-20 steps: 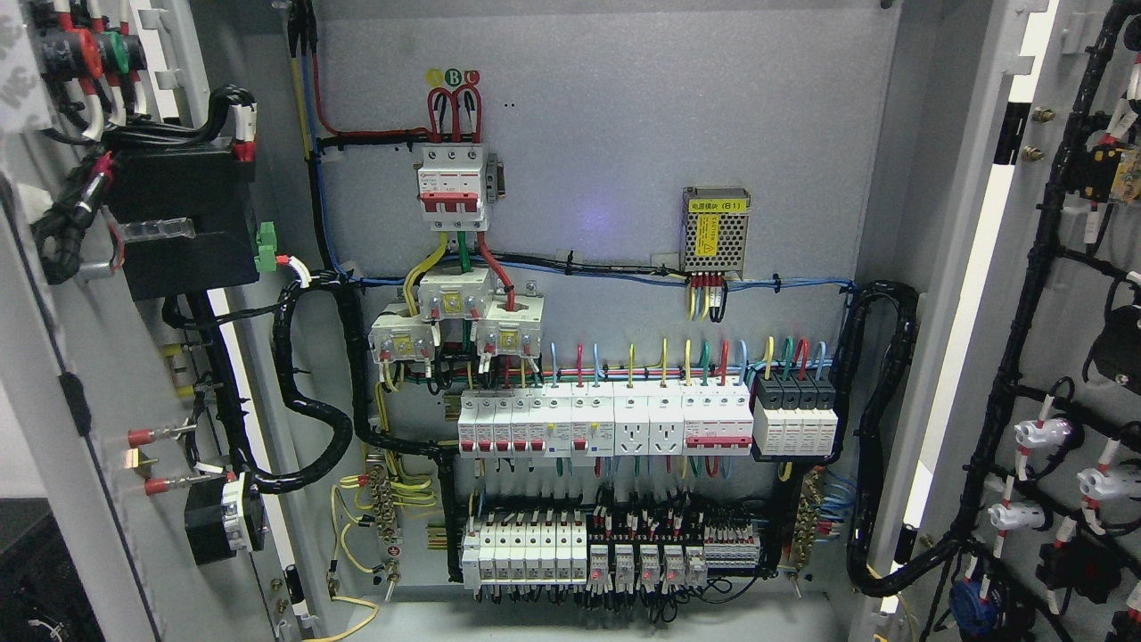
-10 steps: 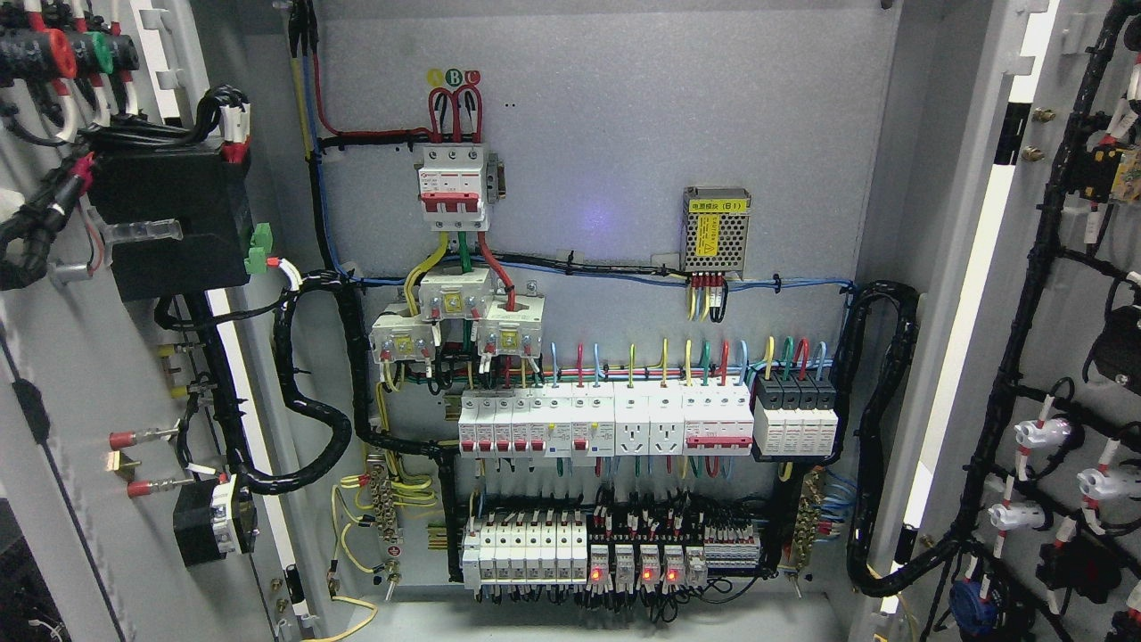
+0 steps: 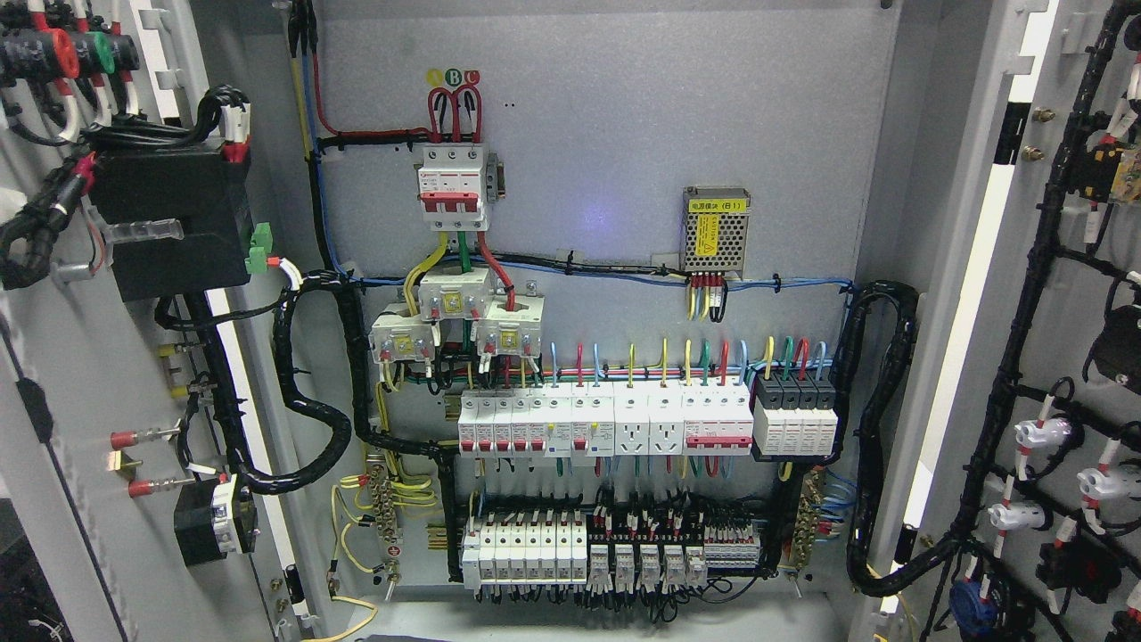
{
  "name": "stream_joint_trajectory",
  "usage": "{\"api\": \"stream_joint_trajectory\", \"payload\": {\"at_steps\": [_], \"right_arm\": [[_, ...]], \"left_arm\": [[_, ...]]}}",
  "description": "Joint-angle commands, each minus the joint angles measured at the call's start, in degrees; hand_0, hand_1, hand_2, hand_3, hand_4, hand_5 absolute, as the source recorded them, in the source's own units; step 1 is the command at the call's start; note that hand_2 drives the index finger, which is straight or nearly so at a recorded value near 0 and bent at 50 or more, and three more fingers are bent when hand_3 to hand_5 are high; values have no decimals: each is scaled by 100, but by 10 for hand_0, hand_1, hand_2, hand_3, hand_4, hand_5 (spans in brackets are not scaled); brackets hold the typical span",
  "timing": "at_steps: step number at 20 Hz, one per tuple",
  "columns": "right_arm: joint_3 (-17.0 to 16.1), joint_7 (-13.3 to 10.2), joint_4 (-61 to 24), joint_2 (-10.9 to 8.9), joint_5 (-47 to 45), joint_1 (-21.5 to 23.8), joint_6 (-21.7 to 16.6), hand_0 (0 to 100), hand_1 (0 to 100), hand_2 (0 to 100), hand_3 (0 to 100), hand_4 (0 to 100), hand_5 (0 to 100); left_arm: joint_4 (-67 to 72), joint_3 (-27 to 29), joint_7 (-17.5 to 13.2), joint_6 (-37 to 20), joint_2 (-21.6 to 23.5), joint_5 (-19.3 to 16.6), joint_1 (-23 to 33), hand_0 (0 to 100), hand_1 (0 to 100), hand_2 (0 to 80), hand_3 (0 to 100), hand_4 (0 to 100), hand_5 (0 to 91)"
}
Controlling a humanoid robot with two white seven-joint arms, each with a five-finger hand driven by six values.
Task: Open door with both hands
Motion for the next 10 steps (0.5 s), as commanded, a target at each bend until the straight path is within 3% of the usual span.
{"api": "stream_joint_trajectory", "payload": {"at_steps": [1,6,10], "right_arm": [[-601,1,212,-347,-12,170,0,99,130,0,0,0,0],[-873,-7,169,-602,-12,408,-26,99,130,0,0,0,0],[-1146,-16,116,-707,-12,575,-53,99,130,0,0,0,0]], "left_arm": [[-7,-12,1,1,-4,53,114,120,556,0,0,0,0],[-120,-47,1,-16,5,35,96,120,556,0,0,0,0],[-1821,-406,-236,-16,49,-35,482,120,556,0,0,0,0]]}}
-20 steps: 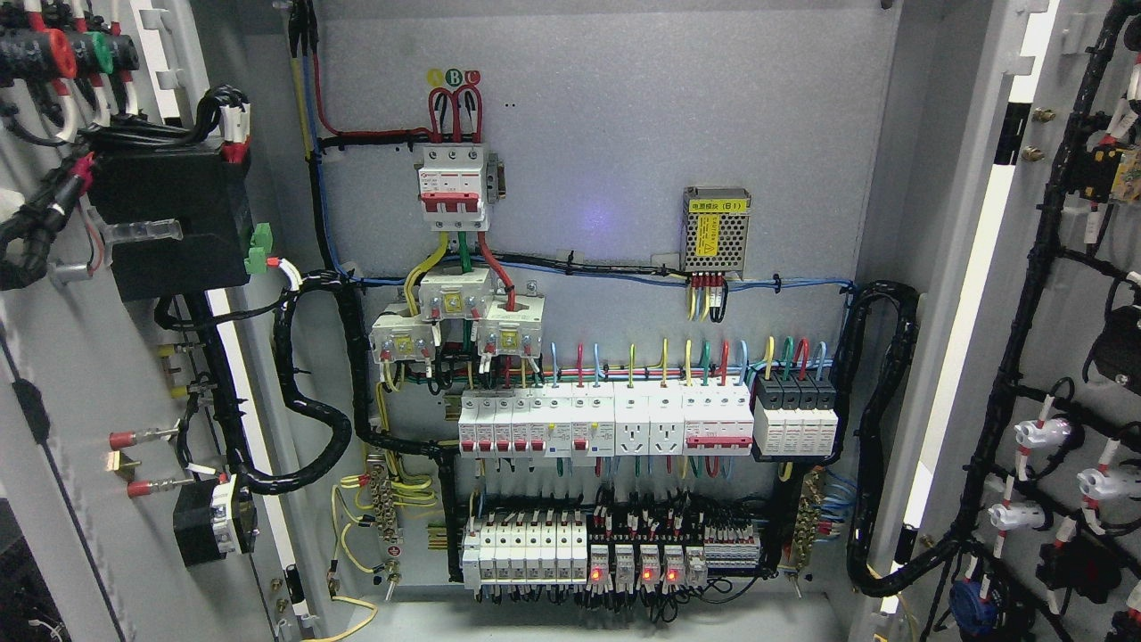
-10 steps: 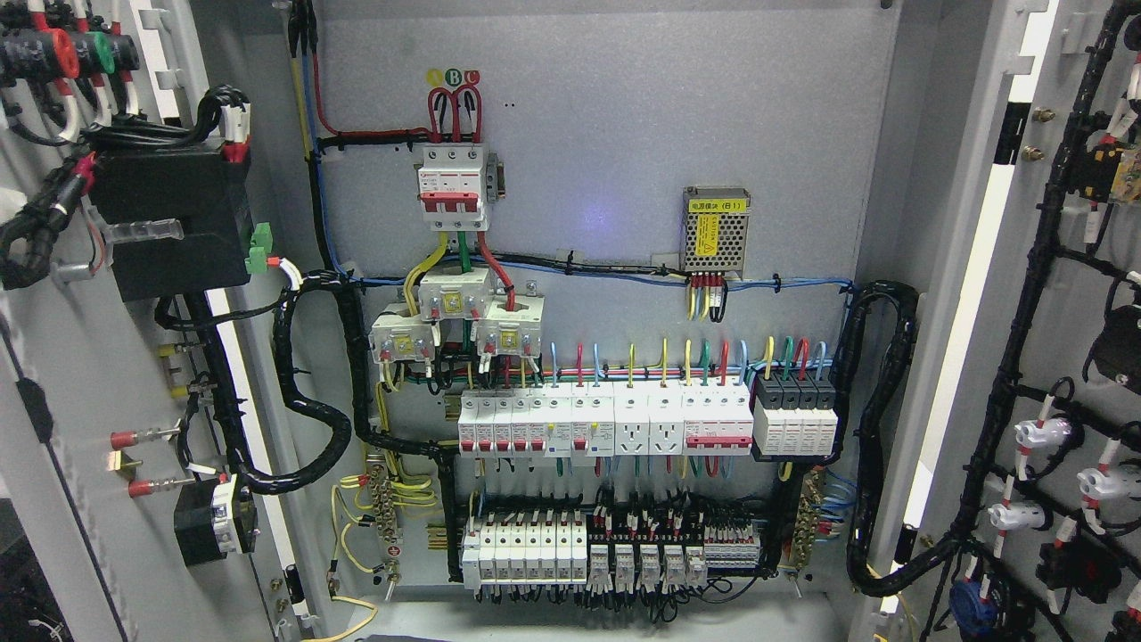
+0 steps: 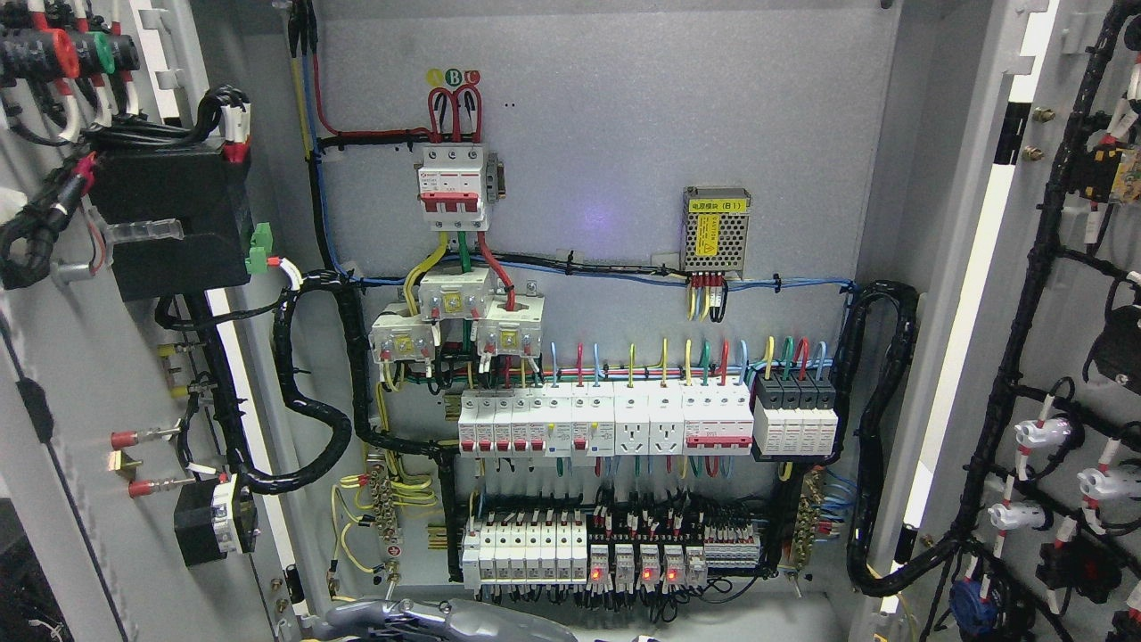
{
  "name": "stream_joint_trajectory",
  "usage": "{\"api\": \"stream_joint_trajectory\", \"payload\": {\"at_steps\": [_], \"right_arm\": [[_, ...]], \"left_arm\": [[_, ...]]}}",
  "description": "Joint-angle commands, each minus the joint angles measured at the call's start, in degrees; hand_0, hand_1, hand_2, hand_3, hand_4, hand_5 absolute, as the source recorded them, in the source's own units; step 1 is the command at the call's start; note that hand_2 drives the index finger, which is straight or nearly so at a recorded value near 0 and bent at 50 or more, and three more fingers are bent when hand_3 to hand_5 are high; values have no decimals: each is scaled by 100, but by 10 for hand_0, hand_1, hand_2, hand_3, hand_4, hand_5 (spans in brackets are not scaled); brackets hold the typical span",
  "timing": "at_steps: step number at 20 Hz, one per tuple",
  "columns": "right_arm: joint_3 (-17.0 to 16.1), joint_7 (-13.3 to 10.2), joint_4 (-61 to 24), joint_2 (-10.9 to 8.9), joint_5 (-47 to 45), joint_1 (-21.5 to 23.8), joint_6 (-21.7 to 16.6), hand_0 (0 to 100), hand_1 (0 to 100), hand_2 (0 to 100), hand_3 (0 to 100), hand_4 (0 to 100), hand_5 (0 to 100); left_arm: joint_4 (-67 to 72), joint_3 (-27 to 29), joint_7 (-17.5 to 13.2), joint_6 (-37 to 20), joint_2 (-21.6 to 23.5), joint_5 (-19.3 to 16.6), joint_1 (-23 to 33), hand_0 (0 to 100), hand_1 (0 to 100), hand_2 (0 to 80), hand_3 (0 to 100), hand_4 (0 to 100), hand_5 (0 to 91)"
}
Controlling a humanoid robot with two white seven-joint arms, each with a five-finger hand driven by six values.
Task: Open door with both hands
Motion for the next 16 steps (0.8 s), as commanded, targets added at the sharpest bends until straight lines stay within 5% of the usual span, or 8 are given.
{"api": "stream_joint_trajectory", "payload": {"at_steps": [1,6,8,12,16], "right_arm": [[-695,-43,-38,-425,7,297,-24,99,130,0,0,0,0],[-1424,-96,-170,-434,60,798,-59,99,130,0,0,0,0],[-1547,-419,-424,-443,69,1070,-138,99,129,0,0,0,0],[-1671,-1553,-917,-399,227,1589,-155,99,130,0,0,0,0],[-1715,-1696,-1093,-381,227,1782,-593,99,130,0,0,0,0]], "left_arm": [[-2084,-473,-107,19,59,94,405,120,556,0,0,0,0],[-4792,-1501,-107,10,191,68,959,120,556,0,0,0,0],[-5610,-1704,-116,10,270,68,1091,120,556,0,0,0,0],[-7104,-2125,-142,-112,577,51,1293,120,556,0,0,0,0],[-7941,-2328,-169,-569,728,42,1267,120,556,0,0,0,0]]}}
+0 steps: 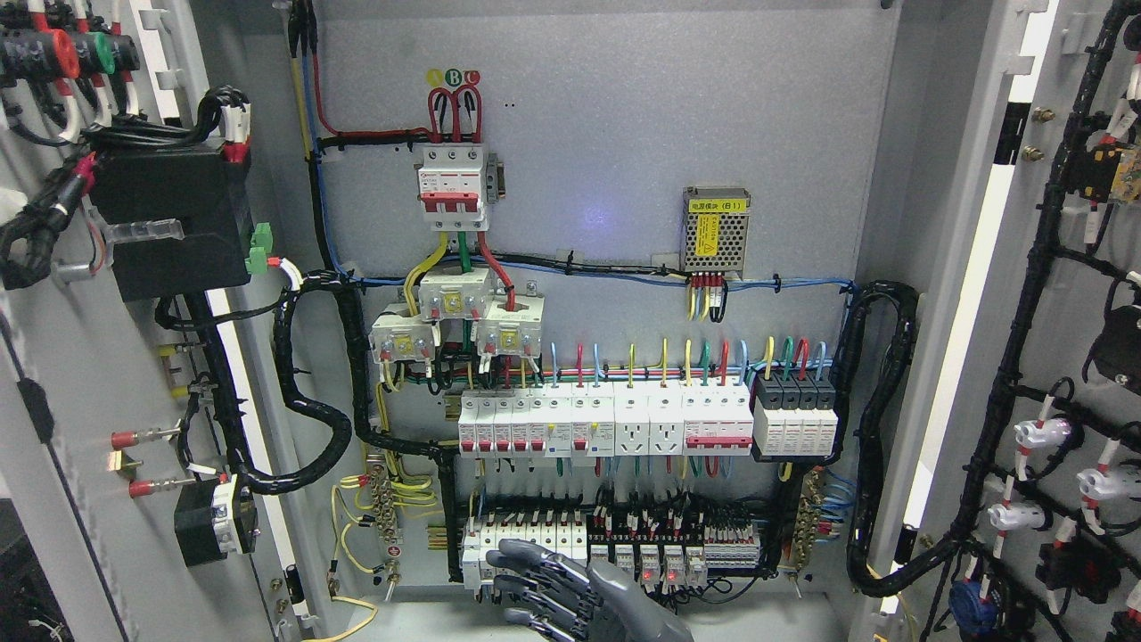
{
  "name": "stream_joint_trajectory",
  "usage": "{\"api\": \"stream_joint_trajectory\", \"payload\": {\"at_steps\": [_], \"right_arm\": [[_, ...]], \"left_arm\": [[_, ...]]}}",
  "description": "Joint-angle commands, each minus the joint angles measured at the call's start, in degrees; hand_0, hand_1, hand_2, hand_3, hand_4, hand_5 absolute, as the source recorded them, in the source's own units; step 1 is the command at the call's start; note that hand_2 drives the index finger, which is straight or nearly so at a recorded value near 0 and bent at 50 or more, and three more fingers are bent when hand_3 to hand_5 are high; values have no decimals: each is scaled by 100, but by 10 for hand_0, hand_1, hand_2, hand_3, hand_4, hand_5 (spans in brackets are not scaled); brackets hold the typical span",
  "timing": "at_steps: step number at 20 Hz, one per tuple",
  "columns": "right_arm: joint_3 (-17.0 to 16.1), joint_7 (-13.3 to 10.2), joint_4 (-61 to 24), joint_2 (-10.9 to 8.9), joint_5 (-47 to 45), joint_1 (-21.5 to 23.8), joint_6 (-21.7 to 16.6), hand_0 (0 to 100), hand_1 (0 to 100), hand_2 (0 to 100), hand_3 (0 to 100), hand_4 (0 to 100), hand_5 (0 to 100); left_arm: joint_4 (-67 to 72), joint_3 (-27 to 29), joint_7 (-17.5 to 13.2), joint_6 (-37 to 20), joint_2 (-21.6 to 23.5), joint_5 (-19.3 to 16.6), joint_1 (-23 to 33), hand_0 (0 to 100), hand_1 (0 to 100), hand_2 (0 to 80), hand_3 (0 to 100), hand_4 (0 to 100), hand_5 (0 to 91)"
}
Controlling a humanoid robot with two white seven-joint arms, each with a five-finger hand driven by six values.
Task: Open door with both hands
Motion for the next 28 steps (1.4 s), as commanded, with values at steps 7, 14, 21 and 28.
{"api": "stream_joint_trajectory", "payload": {"at_steps": [7,14,21,28], "right_arm": [[-668,-172,-1408,-35,61,971,-589,99,130,0,0,0,0],[-1239,-181,-1822,-61,78,1550,-984,99,131,0,0,0,0],[-1310,-164,-2218,-149,87,2288,-1310,99,131,0,0,0,0],[-1810,-111,-2218,-403,78,2833,-2152,99,131,0,0,0,0]], "left_arm": [[-3943,-948,-163,-1618,420,-491,82,120,556,0,0,0,0],[-4487,-904,-163,-2577,420,-801,38,120,556,0,0,0,0],[-5392,-667,-146,-2859,367,-801,-164,120,556,0,0,0,0],[-6376,-377,-111,-3087,367,-801,-226,120,556,0,0,0,0]]}}
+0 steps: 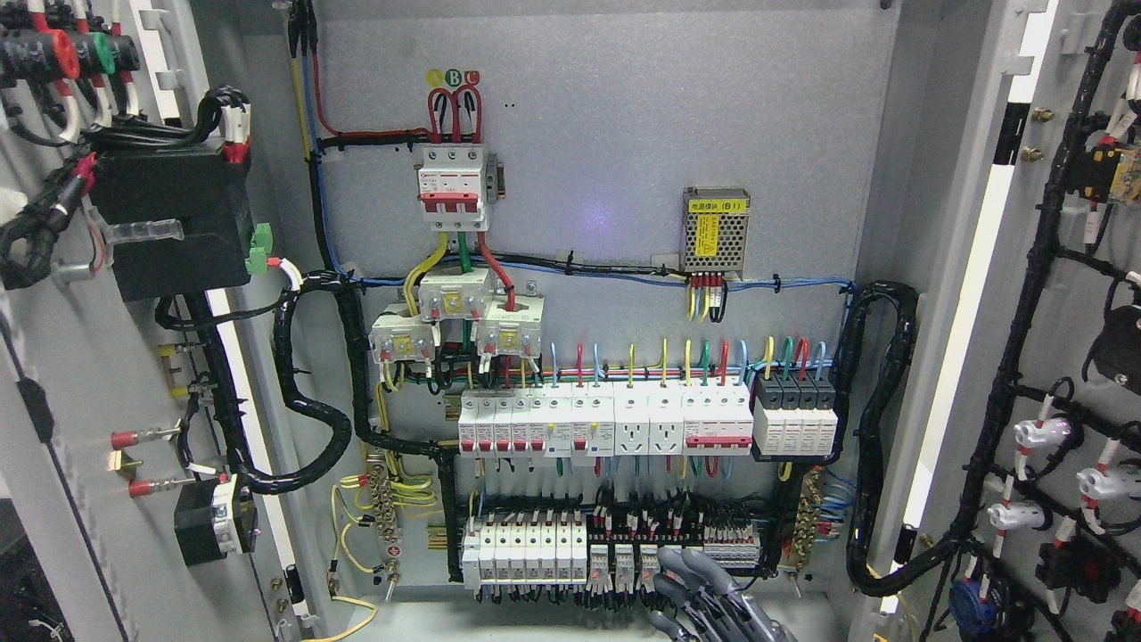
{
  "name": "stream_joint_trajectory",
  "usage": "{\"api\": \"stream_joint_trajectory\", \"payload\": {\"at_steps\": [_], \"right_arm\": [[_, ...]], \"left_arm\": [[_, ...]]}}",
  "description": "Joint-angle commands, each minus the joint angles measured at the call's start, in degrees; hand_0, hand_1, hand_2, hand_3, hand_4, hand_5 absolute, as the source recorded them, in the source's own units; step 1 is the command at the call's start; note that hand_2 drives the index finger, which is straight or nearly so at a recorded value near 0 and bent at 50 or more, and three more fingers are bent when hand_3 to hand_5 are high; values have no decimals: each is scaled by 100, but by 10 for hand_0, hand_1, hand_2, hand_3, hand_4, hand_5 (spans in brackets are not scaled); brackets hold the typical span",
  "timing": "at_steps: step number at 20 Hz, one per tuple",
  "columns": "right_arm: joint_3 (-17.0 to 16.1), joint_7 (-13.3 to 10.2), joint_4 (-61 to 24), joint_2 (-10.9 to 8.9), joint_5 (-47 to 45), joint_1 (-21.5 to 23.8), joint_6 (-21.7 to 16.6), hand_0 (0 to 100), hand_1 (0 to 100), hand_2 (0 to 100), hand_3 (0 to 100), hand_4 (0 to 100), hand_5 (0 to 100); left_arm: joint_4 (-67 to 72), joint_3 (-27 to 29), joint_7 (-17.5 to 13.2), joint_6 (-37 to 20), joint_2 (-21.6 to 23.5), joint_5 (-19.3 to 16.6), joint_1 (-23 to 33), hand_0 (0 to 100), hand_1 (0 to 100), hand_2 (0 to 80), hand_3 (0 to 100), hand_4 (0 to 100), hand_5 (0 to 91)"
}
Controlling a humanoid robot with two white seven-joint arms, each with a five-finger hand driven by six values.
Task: Open door with both hands
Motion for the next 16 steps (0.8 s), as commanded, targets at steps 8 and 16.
{"api": "stream_joint_trajectory", "payload": {"at_steps": [8,16], "right_arm": [[-1148,-10,-369,-530,-2,932,-1193,99,130,0,0,0,0],[-1834,-1,-369,-548,-2,958,-1597,101,128,0,0,0,0]], "left_arm": [[-1832,831,14,-1122,66,-17,-57,120,556,0,0,0,0],[-1911,1261,23,-1710,-154,-9,-110,120,556,0,0,0,0]]}}
